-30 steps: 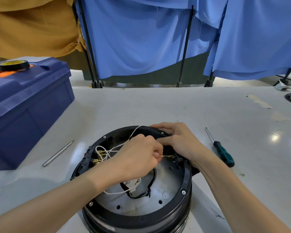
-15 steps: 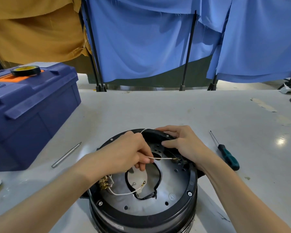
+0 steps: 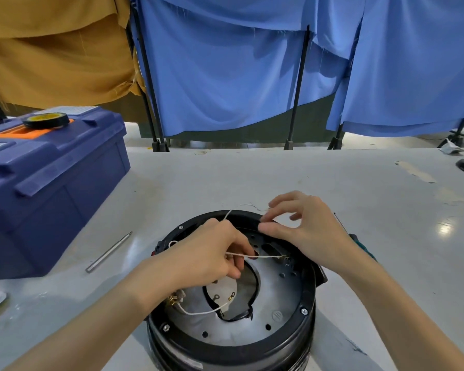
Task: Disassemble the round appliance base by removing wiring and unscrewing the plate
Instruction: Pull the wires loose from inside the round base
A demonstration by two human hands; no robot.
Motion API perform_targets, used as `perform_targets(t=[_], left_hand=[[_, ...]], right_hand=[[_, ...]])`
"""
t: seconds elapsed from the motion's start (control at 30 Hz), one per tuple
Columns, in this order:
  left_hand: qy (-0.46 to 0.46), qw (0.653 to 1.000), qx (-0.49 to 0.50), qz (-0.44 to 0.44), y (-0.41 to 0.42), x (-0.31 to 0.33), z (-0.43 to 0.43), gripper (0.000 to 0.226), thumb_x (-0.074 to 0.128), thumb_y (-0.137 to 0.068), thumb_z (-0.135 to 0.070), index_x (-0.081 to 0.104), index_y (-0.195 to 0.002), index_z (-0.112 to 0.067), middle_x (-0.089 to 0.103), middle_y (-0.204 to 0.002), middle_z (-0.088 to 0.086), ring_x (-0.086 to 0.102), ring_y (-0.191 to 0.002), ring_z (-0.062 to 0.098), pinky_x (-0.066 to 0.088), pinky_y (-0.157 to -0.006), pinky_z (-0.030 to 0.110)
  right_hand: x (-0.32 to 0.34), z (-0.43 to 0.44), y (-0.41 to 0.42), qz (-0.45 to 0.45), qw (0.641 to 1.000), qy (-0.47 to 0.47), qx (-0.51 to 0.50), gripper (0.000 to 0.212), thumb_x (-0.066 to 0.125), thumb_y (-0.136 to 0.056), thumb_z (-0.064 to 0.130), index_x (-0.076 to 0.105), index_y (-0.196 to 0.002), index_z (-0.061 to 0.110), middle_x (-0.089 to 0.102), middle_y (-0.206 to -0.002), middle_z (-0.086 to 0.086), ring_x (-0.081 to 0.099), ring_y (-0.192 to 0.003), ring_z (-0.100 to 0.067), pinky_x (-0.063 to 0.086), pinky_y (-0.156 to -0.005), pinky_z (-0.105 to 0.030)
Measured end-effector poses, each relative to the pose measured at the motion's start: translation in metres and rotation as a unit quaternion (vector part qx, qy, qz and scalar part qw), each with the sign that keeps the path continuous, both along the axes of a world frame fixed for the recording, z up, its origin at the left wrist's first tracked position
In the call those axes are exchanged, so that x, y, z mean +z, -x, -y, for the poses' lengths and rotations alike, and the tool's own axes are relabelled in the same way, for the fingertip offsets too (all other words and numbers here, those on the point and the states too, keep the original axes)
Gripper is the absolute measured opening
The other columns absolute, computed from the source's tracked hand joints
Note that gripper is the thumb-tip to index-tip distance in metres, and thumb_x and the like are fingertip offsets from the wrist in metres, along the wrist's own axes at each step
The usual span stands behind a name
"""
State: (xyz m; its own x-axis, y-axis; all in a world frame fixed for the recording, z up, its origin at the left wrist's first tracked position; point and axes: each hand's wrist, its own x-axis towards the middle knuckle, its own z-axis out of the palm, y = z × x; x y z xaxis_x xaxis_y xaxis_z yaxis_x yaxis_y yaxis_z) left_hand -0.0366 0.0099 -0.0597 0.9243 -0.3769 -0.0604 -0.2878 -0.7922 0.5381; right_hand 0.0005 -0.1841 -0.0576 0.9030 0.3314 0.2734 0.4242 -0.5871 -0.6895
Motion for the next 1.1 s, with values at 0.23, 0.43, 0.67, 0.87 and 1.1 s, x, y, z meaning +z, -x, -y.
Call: perform_targets(t=[0.23,0.43,0.67,0.87,1.1], left_hand=[[0.011,0.997,0.052,0.061,-0.002,0.001,-0.011,0.028,0.076,-0.071,-0.005,0.075,-0.091,-0.024,0.068,-0.068,-0.015,0.063,-0.069,-0.003,0.047,-0.063,0.011],[0.033,0.993,0.073,0.089,0.002,-0.006,-0.016,0.011,0.075,-0.077,-0.014,0.077,-0.082,-0.024,0.072,-0.078,-0.005,0.064,-0.079,0.01,0.052,-0.074,0.031],[0.003,0.991,0.065,0.119,0.005,-0.01,-0.014,0.024,0.061,-0.084,0.002,0.077,-0.092,-0.014,0.069,-0.082,-0.001,0.064,-0.083,0.014,0.051,-0.08,0.032],[-0.015,0.991,0.085,0.098,0.006,-0.01,-0.013,0.031,0.054,-0.076,0.009,0.074,-0.082,-0.014,0.07,-0.077,0.002,0.065,-0.075,0.017,0.055,-0.072,0.036],[-0.001,0.99,0.114,0.089,0.006,-0.005,-0.011,0.033,0.054,-0.068,0.01,0.068,-0.064,-0.02,0.061,-0.054,-0.007,0.055,-0.052,-0.007,0.047,-0.06,0.022]], right_hand=[[0.012,-0.019,0.025,0.07,0.964,0.249,0.066,0.013,0.071,-0.083,0.02,0.075,-0.095,0.024,0.057,-0.078,0.011,0.048,-0.093,-0.015,0.036,-0.079,-0.025],[0.011,-0.025,0.03,0.016,0.961,0.266,0.072,0.025,0.053,-0.081,0.001,0.067,-0.092,0.018,0.068,-0.093,-0.005,0.062,-0.094,-0.026,0.052,-0.079,-0.032],[0.003,-0.038,0.03,0.073,0.937,0.337,0.061,0.023,0.048,-0.083,0.001,0.059,-0.101,0.011,0.063,-0.1,-0.008,0.056,-0.095,-0.03,0.039,-0.069,-0.031],[-0.004,-0.04,0.031,0.058,0.953,0.296,0.031,0.018,0.051,-0.077,0.004,0.051,-0.077,0.022,0.048,-0.078,-0.001,0.046,-0.078,-0.026,0.027,-0.056,-0.028],[-0.004,-0.045,0.018,0.02,0.972,0.229,0.048,0.023,0.05,-0.077,-0.001,0.052,-0.067,0.02,0.038,-0.065,0.006,0.049,-0.077,-0.029,0.031,-0.055,-0.027]])
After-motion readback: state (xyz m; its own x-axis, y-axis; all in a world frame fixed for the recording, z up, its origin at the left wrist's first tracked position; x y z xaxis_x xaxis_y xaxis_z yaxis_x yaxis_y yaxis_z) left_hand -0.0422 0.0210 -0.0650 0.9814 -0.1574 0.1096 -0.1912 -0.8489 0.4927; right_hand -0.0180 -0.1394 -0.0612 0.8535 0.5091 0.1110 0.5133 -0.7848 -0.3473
